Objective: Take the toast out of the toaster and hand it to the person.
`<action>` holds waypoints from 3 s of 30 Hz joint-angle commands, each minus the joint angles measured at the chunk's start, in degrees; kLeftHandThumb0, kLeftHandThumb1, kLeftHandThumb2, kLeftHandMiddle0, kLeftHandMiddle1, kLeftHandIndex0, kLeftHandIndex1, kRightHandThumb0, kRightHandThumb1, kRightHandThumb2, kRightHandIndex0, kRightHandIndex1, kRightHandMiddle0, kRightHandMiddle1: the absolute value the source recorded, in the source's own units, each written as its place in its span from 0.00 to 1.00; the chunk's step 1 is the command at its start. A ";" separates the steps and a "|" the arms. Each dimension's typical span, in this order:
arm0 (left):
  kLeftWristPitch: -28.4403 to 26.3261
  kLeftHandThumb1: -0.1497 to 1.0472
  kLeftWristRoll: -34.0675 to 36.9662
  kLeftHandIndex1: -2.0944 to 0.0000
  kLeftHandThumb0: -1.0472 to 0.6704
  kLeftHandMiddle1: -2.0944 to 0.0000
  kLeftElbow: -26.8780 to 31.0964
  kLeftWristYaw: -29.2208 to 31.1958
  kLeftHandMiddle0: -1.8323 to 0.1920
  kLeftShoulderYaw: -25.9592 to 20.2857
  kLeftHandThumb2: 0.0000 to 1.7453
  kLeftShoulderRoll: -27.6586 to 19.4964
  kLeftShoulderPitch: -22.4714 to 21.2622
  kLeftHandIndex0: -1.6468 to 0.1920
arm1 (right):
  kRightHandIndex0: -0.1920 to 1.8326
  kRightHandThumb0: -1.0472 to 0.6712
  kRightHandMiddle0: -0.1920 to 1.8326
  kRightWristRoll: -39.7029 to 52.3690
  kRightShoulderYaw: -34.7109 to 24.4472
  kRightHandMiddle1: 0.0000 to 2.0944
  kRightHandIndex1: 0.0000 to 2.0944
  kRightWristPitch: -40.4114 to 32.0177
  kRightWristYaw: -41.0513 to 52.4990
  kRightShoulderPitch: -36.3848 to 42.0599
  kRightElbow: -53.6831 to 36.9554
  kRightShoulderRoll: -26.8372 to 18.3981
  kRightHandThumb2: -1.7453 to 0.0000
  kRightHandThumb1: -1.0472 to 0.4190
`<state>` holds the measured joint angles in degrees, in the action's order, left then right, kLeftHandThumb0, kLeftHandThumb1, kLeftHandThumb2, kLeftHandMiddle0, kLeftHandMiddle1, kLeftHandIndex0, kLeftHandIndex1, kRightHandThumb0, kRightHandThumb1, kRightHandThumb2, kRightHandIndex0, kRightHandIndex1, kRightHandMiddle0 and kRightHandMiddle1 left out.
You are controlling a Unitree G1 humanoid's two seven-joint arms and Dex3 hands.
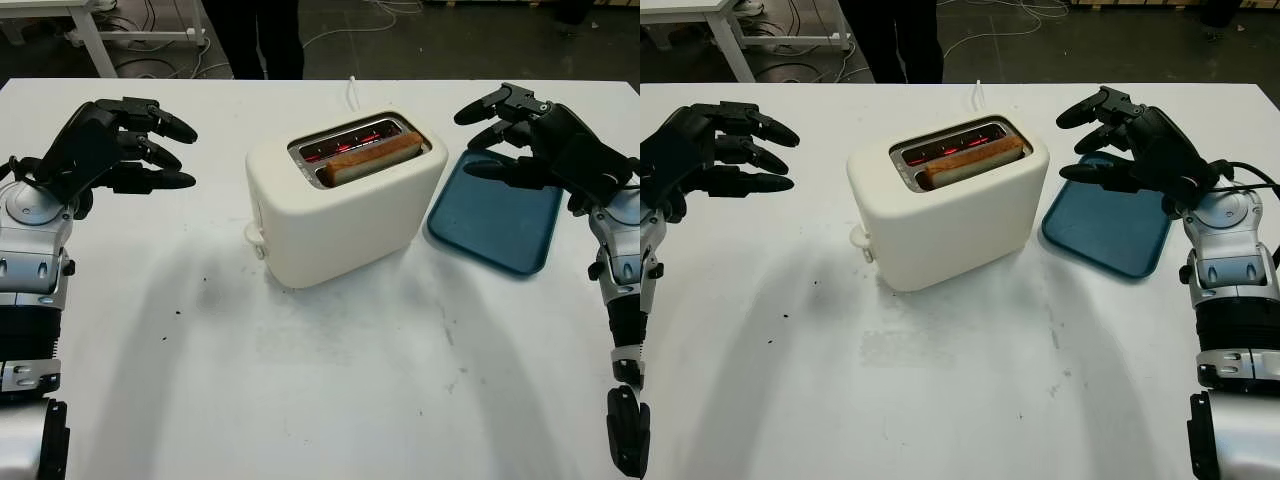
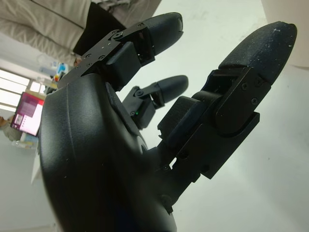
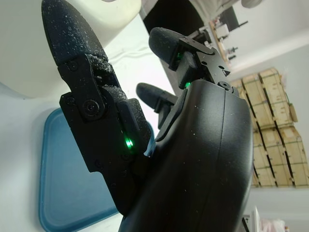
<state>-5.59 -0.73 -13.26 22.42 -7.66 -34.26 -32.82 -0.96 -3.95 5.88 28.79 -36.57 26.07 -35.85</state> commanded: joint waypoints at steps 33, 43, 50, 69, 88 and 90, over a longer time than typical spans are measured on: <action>0.13 0.57 -0.36 0.67 0.00 0.58 -0.11 0.21 0.52 0.37 0.00 -0.28 -0.03 0.46 | 0.13 0.05 0.17 -0.08 0.07 0.51 0.65 0.79 0.12 -0.52 0.27 0.09 1.00 0.12; 0.06 0.58 -0.03 0.67 0.00 0.59 -0.19 0.33 0.53 0.17 0.00 -0.19 -0.01 0.46 | 0.14 0.04 0.17 0.05 0.00 0.51 0.65 0.47 0.14 -0.60 0.24 0.18 1.00 0.13; -0.08 0.57 0.00 0.67 0.00 0.59 -0.04 0.35 0.53 0.21 0.00 -0.16 0.03 0.46 | 0.12 0.05 0.17 0.46 -0.13 0.50 0.64 -0.79 0.34 -1.00 -0.47 0.19 1.00 0.13; 0.62 0.58 -0.22 0.67 0.00 0.58 -0.16 -0.05 0.52 0.07 0.00 -0.13 0.36 0.46 | 0.15 0.12 0.21 -2.37 0.91 0.45 0.60 -4.48 -0.56 -12.84 -15.94 -0.15 1.00 0.24; 0.29 0.58 -0.36 0.67 0.00 0.58 -0.02 -0.04 0.53 0.12 0.00 -0.33 0.32 0.46 | 0.17 0.02 0.22 -15.16 13.91 0.51 0.65 14.08 1.30 -20.32 -4.51 1.03 0.99 0.26; 0.54 0.58 -0.49 0.67 0.00 0.58 -0.08 -0.06 0.53 0.22 0.00 -0.34 0.28 0.46 | 0.16 0.01 0.20 -15.78 14.65 0.52 0.66 14.81 1.74 -20.67 -3.88 1.02 0.99 0.24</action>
<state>-5.45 -0.85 -13.22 22.49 -7.64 -34.26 -32.80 -16.31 10.13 19.45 29.94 -56.27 21.75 -35.09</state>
